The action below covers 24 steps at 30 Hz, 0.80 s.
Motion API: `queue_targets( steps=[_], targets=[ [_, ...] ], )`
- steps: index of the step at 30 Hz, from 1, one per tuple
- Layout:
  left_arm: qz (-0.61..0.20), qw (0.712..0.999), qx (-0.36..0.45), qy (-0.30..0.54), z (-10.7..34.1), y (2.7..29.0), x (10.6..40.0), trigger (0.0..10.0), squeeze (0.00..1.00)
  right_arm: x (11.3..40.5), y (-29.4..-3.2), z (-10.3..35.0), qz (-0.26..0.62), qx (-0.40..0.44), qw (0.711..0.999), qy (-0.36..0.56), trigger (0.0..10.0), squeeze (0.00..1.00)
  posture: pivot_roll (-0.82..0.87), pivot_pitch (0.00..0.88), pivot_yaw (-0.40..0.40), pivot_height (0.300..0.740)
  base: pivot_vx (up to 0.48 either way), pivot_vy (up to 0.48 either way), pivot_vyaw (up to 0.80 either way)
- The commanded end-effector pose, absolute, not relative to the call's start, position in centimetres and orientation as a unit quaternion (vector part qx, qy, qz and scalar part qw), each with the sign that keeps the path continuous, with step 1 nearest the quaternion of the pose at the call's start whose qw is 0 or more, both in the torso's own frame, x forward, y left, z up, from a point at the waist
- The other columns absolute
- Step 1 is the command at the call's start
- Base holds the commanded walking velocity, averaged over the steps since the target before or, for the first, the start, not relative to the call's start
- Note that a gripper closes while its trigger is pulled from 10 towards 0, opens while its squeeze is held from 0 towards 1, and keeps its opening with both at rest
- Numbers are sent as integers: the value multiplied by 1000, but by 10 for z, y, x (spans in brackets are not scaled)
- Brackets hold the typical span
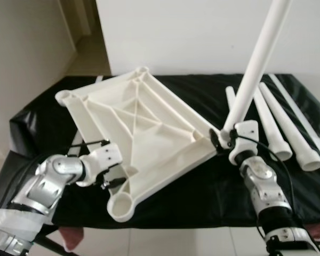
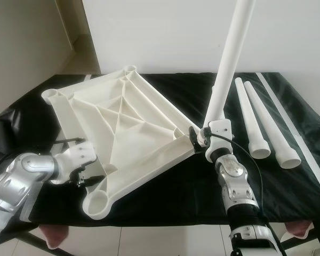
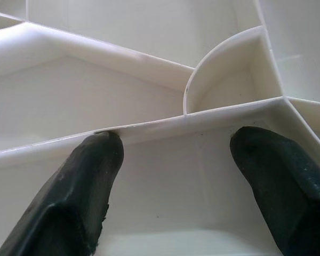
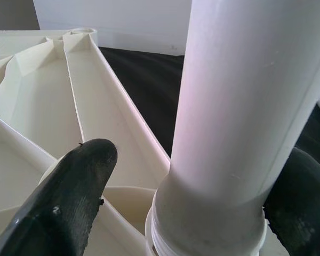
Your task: Building children table
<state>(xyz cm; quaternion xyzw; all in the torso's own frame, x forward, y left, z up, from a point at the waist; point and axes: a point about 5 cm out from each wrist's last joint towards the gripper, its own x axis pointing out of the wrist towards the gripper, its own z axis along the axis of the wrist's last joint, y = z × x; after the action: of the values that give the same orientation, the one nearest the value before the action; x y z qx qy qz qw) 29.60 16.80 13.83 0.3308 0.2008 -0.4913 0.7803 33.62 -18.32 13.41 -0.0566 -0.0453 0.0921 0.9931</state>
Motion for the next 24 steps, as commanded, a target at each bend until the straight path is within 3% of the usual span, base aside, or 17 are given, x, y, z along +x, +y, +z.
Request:
queue_targets(
  steps=[1,7,9,24],
  targets=[
    [-629,691,307,181,146,135,279,10000,0,337,-153,136,163,-54,984,-56,10000,0,6,0,13,740,0,0,0],
    [-577,727,330,175,162,157,296,10000,0,320,-151,133,173,-55,981,-72,10000,0,4,0,18,740,0,0,0],
    [-528,758,343,172,175,171,307,10000,0,310,-155,130,177,-61,979,-79,10000,0,-10,0,33,740,0,0,0],
    [-425,816,371,128,209,195,332,10000,0,283,-157,116,173,-53,981,-64,10000,0,-24,0,31,740,0,0,0]
  ],
)
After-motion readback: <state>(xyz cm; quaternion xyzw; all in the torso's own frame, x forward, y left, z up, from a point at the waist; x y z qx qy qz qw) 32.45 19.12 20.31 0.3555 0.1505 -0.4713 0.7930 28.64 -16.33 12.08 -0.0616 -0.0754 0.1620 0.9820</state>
